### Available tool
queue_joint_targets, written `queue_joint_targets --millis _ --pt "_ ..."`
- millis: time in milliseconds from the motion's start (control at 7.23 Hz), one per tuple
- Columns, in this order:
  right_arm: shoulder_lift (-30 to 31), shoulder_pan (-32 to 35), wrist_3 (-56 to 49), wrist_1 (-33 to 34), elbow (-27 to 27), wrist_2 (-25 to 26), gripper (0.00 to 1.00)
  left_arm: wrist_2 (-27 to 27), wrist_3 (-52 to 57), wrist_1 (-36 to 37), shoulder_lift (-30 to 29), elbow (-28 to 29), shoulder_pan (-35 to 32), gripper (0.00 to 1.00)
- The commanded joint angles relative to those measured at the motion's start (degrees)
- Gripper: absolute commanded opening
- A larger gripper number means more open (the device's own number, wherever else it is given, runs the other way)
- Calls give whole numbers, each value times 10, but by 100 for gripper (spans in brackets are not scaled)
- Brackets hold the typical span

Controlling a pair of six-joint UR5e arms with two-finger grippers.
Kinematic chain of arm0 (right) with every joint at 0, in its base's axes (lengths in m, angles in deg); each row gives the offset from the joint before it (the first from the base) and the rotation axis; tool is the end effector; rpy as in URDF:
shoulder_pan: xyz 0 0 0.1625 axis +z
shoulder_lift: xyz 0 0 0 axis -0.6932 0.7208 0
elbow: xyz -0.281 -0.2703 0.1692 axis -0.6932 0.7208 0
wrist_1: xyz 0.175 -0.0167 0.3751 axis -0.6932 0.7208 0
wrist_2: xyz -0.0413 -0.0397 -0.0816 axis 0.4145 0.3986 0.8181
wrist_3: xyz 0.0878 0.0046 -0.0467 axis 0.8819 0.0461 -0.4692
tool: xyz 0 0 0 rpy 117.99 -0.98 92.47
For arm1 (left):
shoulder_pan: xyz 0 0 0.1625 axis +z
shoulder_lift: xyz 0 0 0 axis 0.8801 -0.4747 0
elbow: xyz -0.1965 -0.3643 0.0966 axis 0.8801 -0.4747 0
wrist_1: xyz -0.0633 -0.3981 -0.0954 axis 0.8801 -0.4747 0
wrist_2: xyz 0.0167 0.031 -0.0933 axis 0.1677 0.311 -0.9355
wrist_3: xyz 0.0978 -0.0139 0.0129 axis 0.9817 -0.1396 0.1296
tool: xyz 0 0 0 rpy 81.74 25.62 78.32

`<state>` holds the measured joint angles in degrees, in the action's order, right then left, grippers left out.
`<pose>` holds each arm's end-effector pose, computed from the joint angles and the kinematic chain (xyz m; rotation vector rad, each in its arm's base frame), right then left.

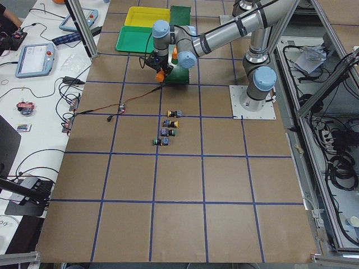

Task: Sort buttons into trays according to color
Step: 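Lower the plain cylinder onto the belt and open the left gripper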

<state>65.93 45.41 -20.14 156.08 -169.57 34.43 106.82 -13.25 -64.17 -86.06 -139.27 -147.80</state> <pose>0.1288 -0.4930 0.5066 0.1040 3.1246 0.0675 -0.1071 -0.5134 0.2814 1.5818 -2.6182 -0.0292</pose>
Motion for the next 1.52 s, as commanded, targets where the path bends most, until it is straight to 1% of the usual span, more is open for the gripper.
queue_joint_targets --millis 0,138,276,553,691,829,1106,1244,1382 --pt "0 0 0 0 0 0 100 8 -93 2 25 -24 -56 0" --pt "0 0 0 0 0 0 100 7 -112 -1 25 -29 -71 0" --pt "0 0 0 0 0 0 100 7 -115 3 18 -38 -72 0" --pt "0 0 0 0 0 0 100 6 -115 5 15 -40 -71 11" --pt "0 0 0 0 0 0 100 7 -115 7 13 -40 -70 72" --pt "0 0 0 0 0 0 100 5 -112 6 10 -40 -70 100" --pt "0 0 0 0 0 0 100 6 -87 3 24 -28 -63 100" --pt "0 0 0 0 0 0 100 15 -9 -4 35 -14 -62 100" --pt "0 0 0 0 0 0 100 61 57 -45 43 9 -56 100"
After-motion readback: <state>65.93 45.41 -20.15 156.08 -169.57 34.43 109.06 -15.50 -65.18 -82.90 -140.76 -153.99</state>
